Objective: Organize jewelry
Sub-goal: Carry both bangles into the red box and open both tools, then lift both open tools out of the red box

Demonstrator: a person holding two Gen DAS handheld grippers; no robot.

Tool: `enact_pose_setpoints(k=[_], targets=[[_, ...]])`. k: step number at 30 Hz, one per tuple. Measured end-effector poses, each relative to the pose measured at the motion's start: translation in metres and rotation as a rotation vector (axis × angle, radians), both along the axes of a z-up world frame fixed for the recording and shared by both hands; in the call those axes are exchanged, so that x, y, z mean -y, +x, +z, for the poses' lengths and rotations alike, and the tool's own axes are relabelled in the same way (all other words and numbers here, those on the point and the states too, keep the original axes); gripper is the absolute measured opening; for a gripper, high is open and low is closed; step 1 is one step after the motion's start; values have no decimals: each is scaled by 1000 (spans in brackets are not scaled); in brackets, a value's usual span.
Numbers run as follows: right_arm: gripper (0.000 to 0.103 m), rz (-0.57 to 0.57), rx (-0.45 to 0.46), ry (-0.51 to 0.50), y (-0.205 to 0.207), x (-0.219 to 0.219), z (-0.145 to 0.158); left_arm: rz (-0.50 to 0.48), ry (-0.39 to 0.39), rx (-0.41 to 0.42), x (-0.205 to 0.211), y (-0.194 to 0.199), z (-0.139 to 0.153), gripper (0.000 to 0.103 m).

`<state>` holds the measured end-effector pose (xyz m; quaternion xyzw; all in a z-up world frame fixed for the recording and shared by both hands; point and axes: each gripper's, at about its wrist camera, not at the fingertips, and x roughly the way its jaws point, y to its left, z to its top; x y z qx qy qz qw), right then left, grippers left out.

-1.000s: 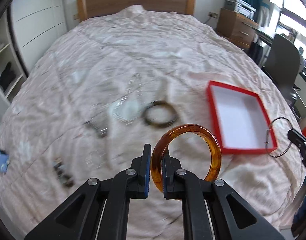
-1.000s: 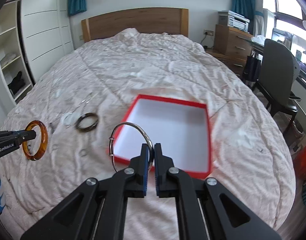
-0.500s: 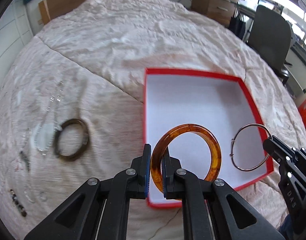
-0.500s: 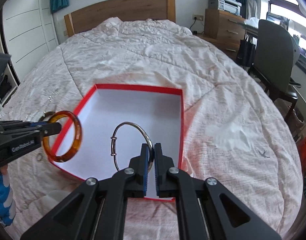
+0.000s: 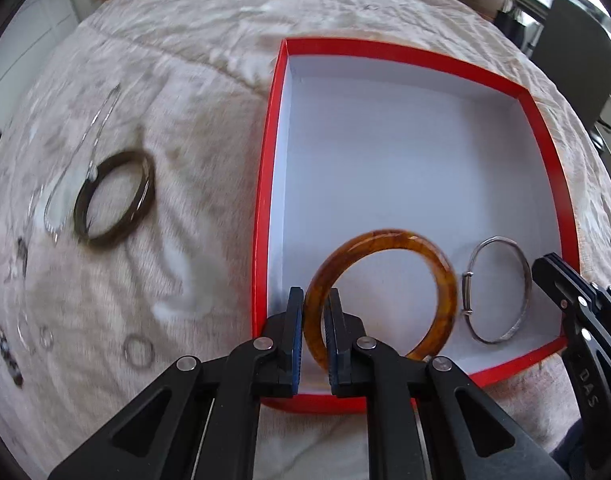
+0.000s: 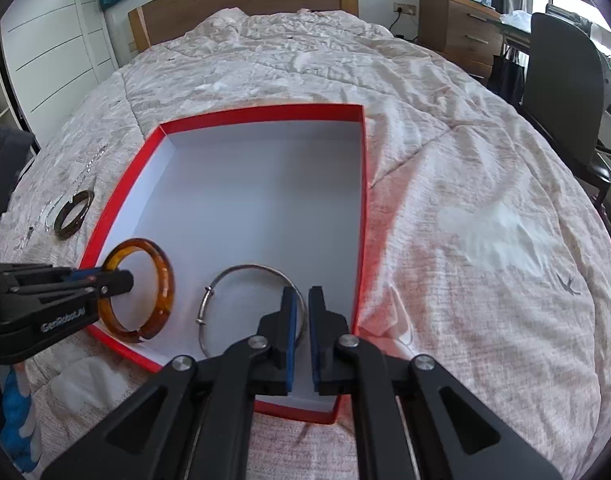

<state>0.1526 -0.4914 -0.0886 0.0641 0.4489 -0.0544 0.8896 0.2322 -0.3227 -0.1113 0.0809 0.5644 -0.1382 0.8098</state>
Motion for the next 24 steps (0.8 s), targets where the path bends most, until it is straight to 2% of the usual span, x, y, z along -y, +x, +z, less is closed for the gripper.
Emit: enact_pose_setpoints(k=[6, 13, 16, 18, 23, 24], targets=[[6, 75, -10, 4, 8, -9, -1, 93, 4, -35, -19, -15, -1, 14], [14, 107, -31, 2, 10, -13, 2, 96, -59, -41, -24, -11, 3, 17], [28, 119, -15, 20, 7, -16, 11, 76, -110, -31, -26, -13, 8, 27], [41, 108, 1, 3, 4, -18, 20, 62, -129, -18, -22, -11, 14, 30], [42, 75, 50, -23, -11, -14, 51, 45, -168, 10, -23, -13, 29, 38], [42, 68, 57, -30, -15, -12, 58, 45, -172, 22, -24, -15, 35, 44]])
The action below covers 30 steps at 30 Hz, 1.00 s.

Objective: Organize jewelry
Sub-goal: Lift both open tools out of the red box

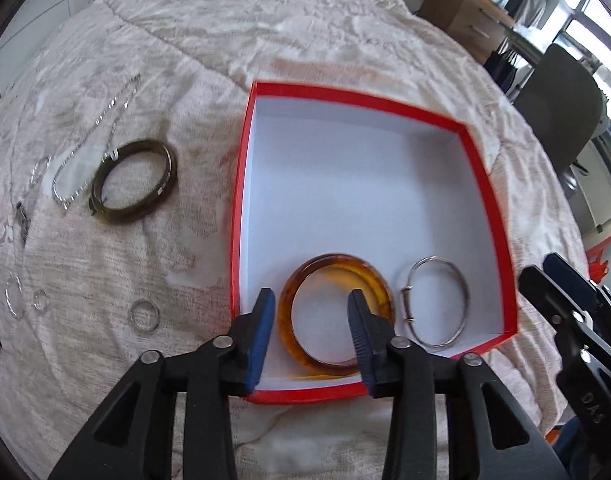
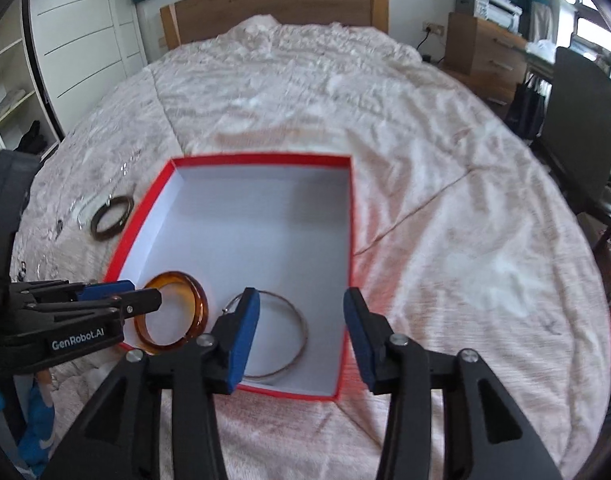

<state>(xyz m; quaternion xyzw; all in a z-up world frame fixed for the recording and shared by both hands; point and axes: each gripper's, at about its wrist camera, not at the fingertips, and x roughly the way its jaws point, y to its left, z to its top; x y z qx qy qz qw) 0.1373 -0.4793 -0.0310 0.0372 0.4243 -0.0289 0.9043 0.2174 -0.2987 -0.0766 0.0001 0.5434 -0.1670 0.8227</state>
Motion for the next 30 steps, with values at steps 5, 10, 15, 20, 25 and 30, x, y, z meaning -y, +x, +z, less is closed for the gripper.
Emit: enact_pose_setpoints(k=[5, 10, 15, 20, 25, 30], targets=[[42, -39, 36, -17, -26, 5, 33, -10, -45, 56, -2, -6, 31, 50], [42, -53, 96, -23, -55, -5, 70, -6, -69, 166, -22, -30, 84, 50], [42, -30, 192, -8, -82, -33, 111, 44, -31, 259, -69, -56, 127, 50], [42, 3, 268, 11, -104, -71, 141, 135, -23, 292, -132, -77, 145, 50], [42, 44, 314, 16, -120, -111, 162, 212, -13, 316, -200, -100, 152, 53], [42, 77, 317, 31, -120, -142, 163, 295, 12, 327, -264, -115, 144, 53]])
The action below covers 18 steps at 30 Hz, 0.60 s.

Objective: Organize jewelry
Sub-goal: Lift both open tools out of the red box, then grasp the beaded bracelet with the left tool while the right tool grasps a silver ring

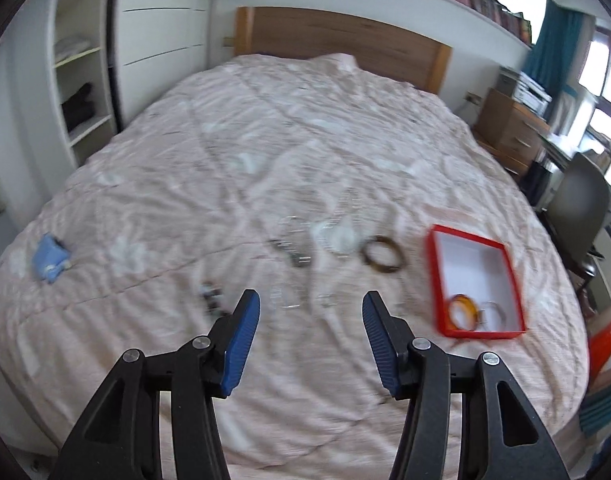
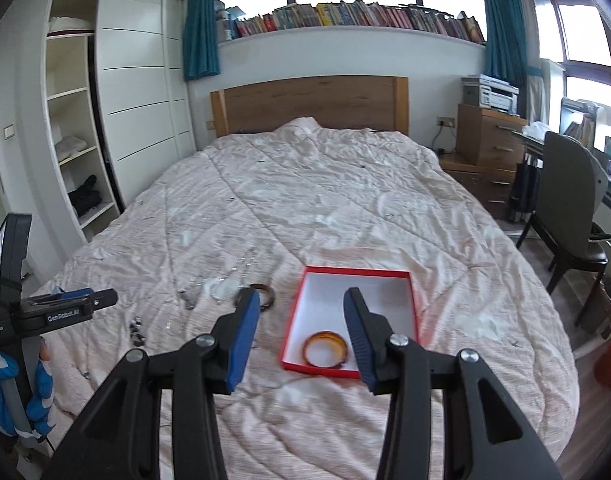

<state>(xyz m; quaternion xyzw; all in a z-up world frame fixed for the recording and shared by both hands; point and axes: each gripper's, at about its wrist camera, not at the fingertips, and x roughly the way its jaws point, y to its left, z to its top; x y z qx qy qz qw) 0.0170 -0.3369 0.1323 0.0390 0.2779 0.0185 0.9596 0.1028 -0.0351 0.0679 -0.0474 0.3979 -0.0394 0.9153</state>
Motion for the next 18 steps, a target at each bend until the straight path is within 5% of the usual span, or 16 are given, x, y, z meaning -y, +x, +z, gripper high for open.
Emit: enact_pose_setpoints(k=[6, 18], targets=[[42, 40, -38, 31, 14, -21, -21, 82, -11, -52, -48, 0, -28, 53], [42, 167, -191, 84, 70, -52, -91, 138, -88, -199, -47, 35, -109, 53]])
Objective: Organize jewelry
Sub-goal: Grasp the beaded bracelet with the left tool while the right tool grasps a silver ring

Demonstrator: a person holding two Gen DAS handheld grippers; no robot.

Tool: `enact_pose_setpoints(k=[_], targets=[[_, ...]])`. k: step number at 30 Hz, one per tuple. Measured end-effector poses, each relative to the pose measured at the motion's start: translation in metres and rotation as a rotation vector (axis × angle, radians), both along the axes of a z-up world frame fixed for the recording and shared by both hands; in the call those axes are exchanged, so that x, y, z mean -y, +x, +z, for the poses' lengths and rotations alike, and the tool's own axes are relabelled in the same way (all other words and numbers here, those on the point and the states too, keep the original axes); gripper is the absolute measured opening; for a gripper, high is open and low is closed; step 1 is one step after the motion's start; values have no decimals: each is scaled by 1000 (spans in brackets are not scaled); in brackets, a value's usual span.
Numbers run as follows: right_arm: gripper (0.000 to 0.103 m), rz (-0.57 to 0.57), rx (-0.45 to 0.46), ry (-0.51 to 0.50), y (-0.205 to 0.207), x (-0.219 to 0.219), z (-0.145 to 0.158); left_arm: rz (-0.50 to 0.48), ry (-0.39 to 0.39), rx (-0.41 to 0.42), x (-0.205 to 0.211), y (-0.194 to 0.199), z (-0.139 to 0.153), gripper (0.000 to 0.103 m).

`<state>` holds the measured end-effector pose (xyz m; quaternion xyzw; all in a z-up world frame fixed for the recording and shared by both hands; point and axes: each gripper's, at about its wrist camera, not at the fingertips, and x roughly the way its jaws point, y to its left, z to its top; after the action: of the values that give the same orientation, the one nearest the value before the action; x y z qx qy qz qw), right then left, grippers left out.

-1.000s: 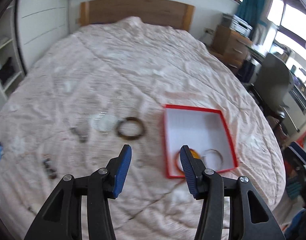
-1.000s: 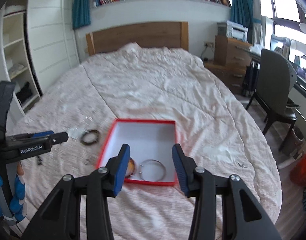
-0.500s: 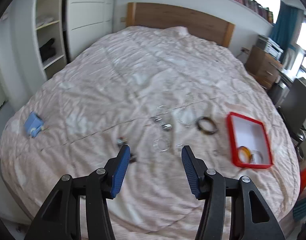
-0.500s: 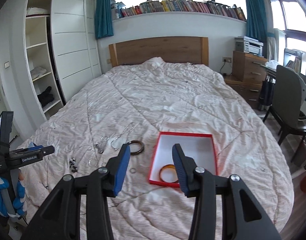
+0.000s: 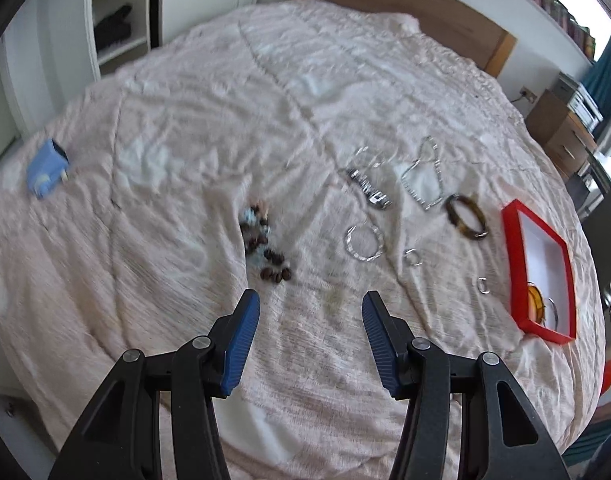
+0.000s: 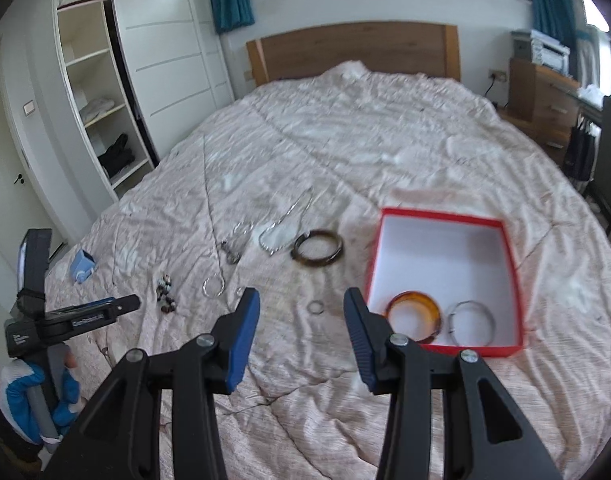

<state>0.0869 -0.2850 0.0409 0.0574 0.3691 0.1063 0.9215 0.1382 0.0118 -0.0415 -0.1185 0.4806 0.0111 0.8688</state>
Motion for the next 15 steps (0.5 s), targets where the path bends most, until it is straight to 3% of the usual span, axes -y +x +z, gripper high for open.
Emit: enact_pose_setpoints(k=[15], targets=[[42, 199, -129, 21, 70, -64, -84, 108, -70, -139, -37, 52, -72, 53]])
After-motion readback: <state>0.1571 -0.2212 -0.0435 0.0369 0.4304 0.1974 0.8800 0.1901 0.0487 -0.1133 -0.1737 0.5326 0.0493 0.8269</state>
